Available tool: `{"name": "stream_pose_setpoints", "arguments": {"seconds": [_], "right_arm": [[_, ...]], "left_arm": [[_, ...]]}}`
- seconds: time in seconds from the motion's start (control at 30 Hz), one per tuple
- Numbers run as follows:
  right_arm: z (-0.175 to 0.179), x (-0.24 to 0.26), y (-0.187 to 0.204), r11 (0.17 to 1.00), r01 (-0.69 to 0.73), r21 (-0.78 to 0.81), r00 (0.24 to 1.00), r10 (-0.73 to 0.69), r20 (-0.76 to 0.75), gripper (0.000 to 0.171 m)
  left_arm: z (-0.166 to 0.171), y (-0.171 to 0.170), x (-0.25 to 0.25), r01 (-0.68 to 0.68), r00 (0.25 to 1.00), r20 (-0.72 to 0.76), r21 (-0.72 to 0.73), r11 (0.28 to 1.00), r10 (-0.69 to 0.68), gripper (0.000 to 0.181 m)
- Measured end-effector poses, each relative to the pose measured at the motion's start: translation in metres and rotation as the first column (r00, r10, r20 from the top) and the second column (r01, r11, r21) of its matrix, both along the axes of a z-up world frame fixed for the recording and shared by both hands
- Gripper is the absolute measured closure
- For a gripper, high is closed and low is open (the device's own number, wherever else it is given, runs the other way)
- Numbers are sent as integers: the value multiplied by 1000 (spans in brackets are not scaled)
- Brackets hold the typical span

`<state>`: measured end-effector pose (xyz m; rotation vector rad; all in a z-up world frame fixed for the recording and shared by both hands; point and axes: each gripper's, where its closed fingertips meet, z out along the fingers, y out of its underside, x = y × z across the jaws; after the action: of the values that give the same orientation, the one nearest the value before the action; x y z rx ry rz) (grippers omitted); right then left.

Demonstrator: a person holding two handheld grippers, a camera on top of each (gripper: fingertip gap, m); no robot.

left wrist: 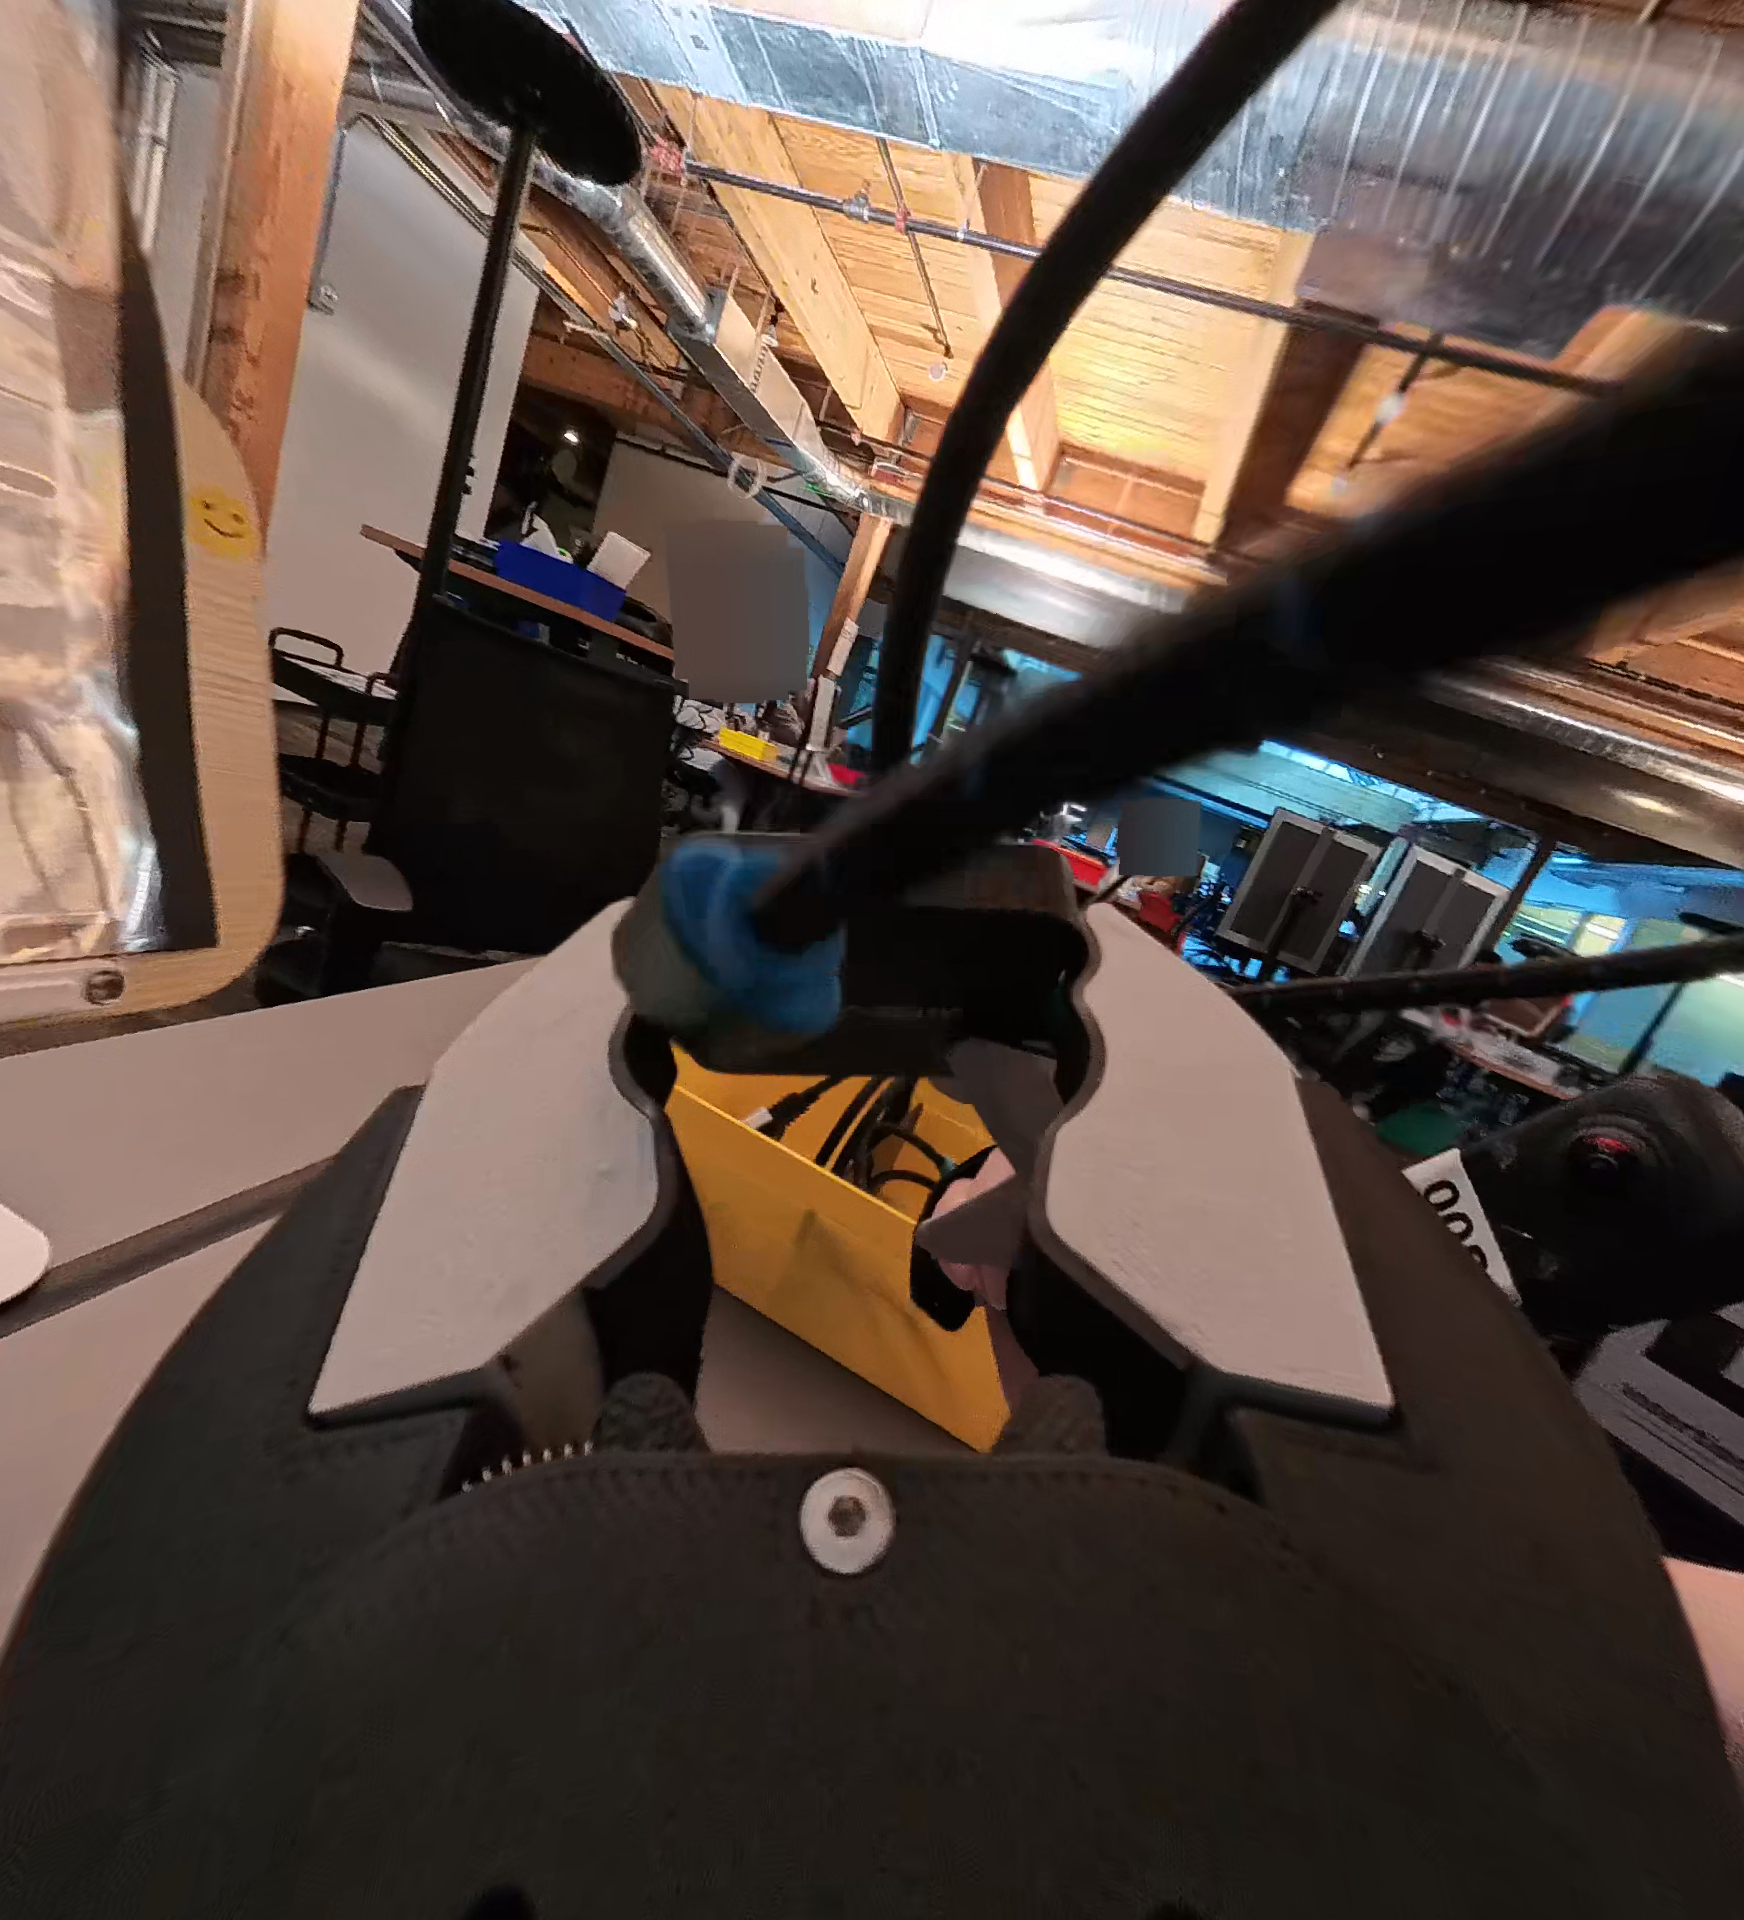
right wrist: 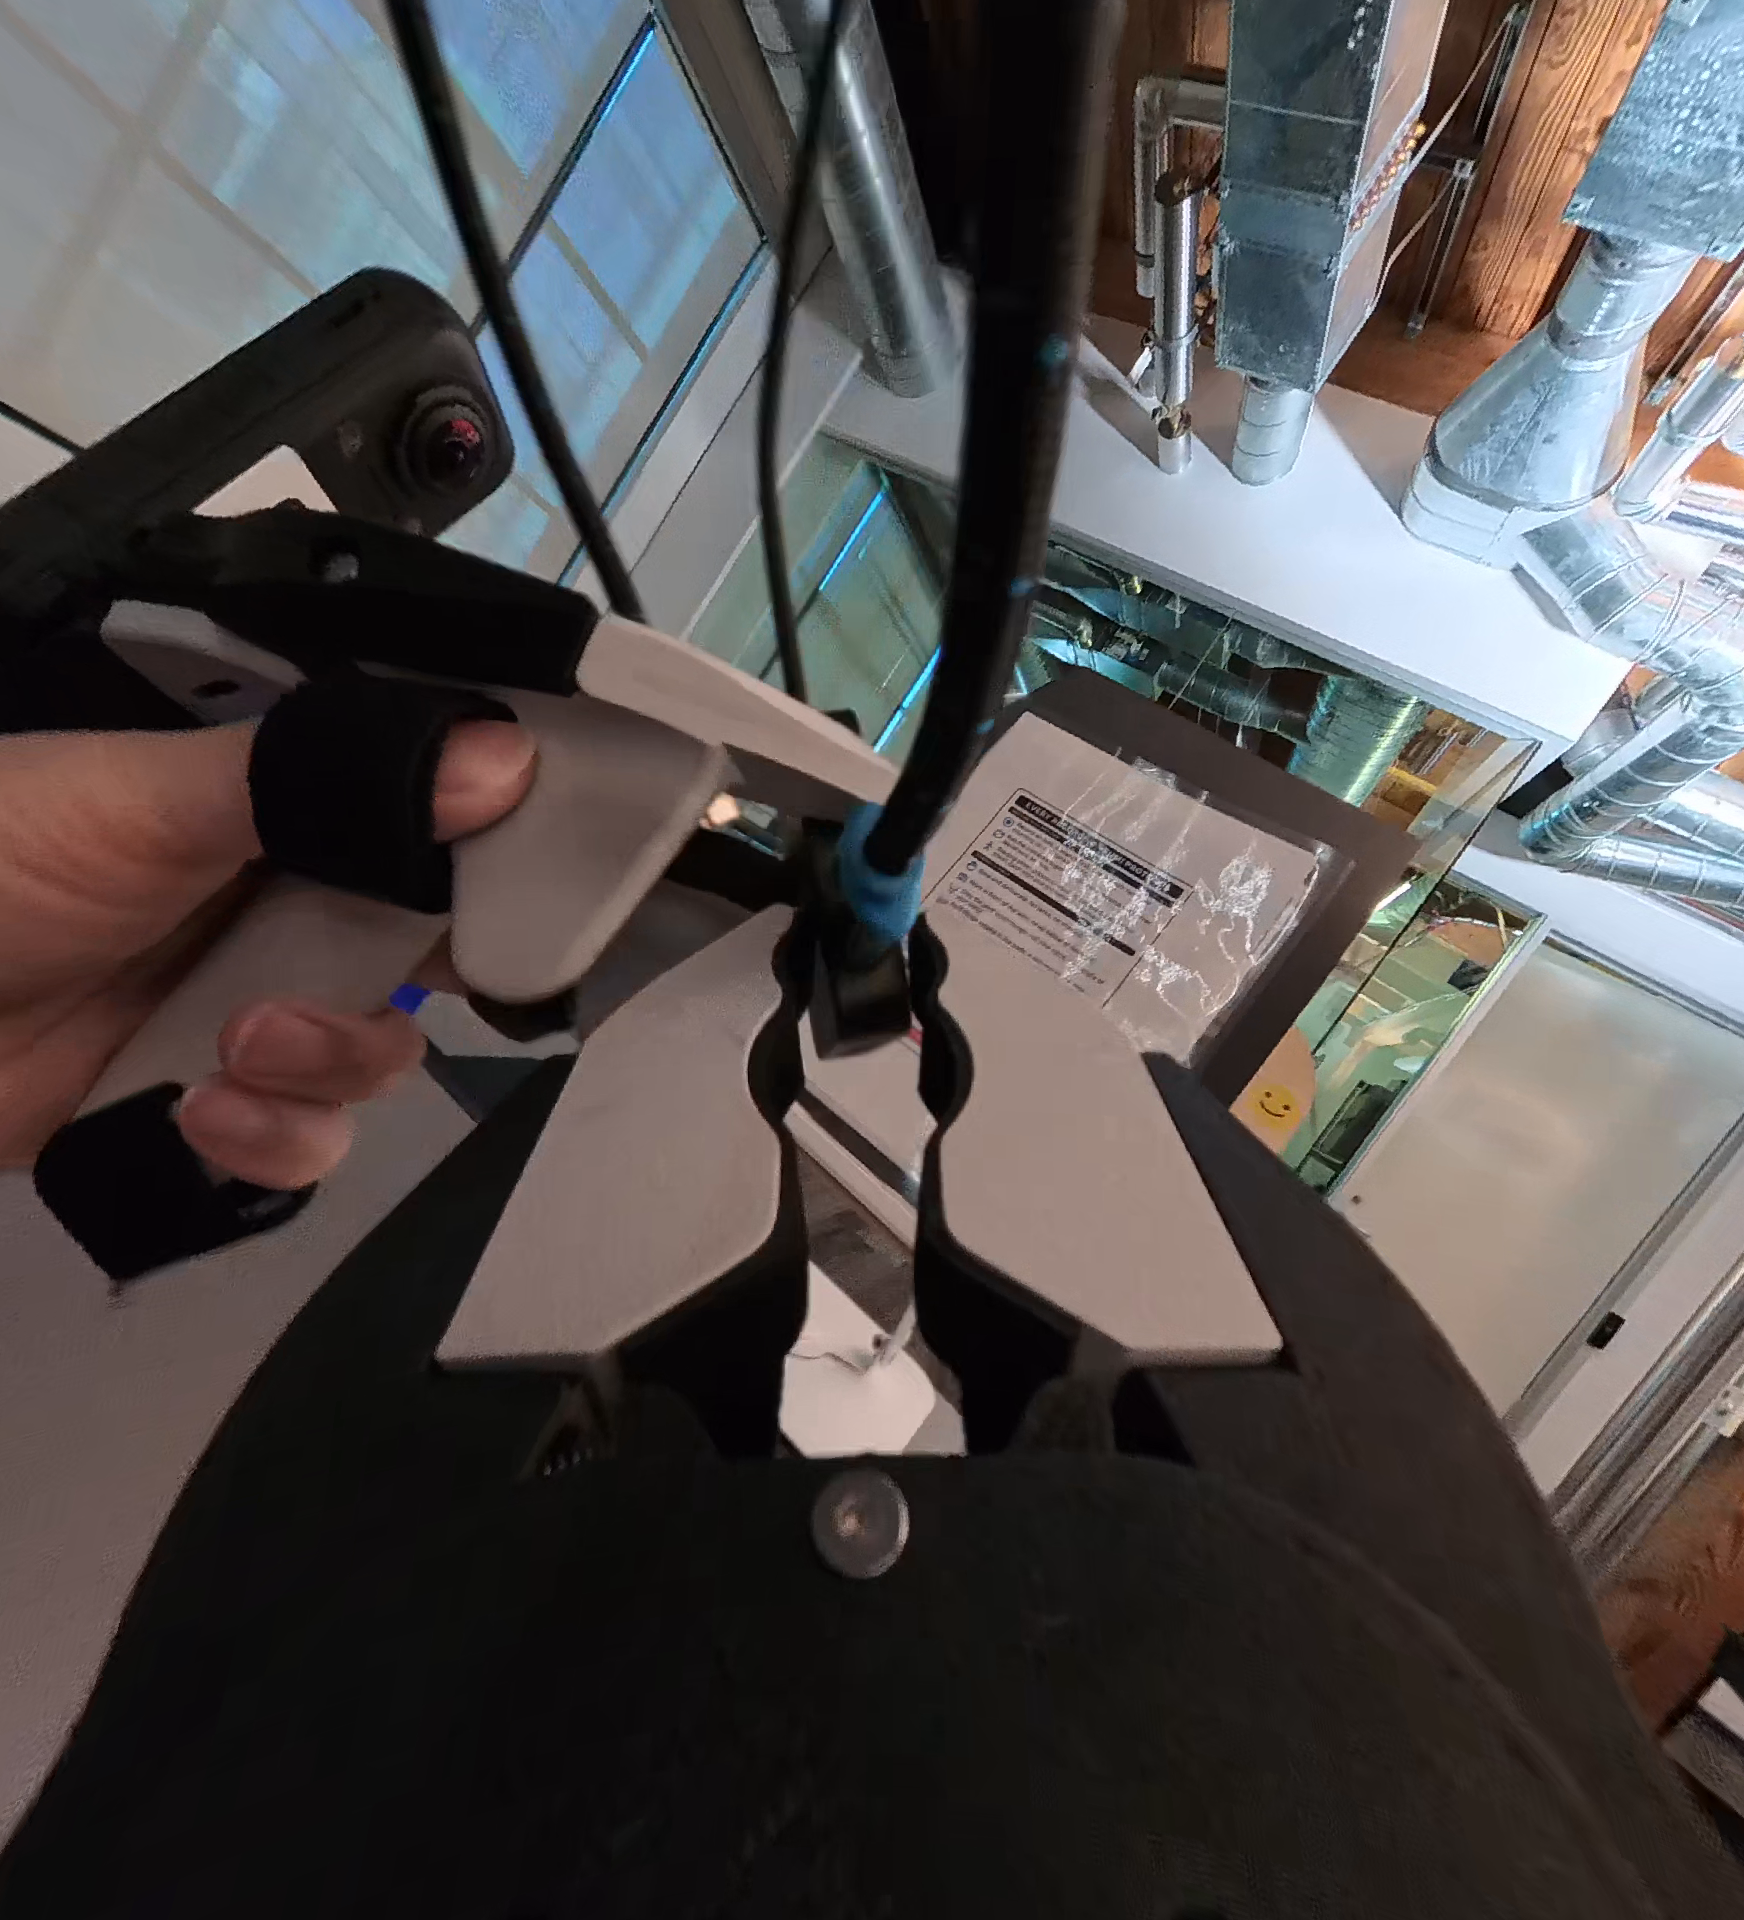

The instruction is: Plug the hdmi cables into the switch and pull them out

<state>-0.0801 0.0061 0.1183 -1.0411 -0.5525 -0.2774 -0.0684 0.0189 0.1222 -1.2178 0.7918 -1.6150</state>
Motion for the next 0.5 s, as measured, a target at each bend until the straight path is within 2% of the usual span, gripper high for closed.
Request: {"name": "stream_pose_setpoints", "arguments": {"seconds": [0.13, 0.2, 0.3, 0.5], "right_arm": [[5, 2, -3, 1000, -8, 24, 1000, 8, 25, 150], [6, -4, -5, 999, -43, 7, 997, 42, 63, 148], [5, -5, -3, 999, -16, -31, 993, 19, 116, 145], [9, -10, -5, 973, -183, -138, 983, 178, -48, 140]], "left_arm": [[4, 16, -12, -62, 998, -20, 26, 998, 63, 109], [5, 21, -15, -91, 995, -40, 60, 994, 93, 110], [8, 23, -19, -115, 992, -45, 102, 988, 120, 110], [16, 20, -24, -167, 985, 0, 194, 967, 170, 110]]}}
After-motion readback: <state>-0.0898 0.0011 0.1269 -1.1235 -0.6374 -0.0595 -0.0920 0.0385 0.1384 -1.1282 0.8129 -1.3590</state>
